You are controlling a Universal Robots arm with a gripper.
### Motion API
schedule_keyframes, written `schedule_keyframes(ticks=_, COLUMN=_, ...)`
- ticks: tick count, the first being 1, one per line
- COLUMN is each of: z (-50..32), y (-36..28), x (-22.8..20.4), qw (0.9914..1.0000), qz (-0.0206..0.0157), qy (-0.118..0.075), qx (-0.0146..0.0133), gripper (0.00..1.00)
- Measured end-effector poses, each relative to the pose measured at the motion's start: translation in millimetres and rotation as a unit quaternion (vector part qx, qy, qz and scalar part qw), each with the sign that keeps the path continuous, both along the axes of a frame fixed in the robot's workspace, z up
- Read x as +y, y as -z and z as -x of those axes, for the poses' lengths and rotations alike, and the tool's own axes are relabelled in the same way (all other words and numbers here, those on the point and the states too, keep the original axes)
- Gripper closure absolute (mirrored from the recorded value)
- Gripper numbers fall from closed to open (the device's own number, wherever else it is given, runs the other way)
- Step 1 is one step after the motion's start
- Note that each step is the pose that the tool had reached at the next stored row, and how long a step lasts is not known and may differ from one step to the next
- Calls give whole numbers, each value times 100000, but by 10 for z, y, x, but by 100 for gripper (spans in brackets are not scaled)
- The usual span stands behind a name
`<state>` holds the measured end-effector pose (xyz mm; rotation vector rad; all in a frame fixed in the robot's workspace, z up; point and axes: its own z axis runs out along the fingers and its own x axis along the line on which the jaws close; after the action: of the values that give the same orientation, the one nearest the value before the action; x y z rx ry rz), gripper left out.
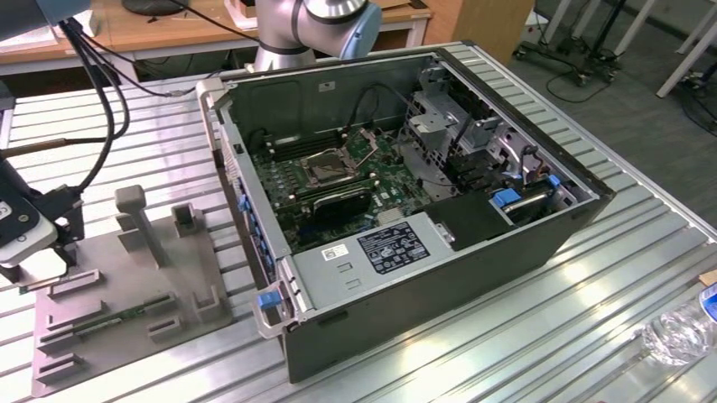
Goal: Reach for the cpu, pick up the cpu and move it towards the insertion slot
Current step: 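Pick up the cpu and move it towards the insertion slot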
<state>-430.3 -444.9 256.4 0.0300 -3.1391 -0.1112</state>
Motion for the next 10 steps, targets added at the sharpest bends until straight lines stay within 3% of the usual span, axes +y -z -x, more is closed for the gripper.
schedule_keyframes(ticks=10, z=0, y=-12, x=0, qw=100000, qz=16, qy=1, qx=20, gripper=46)
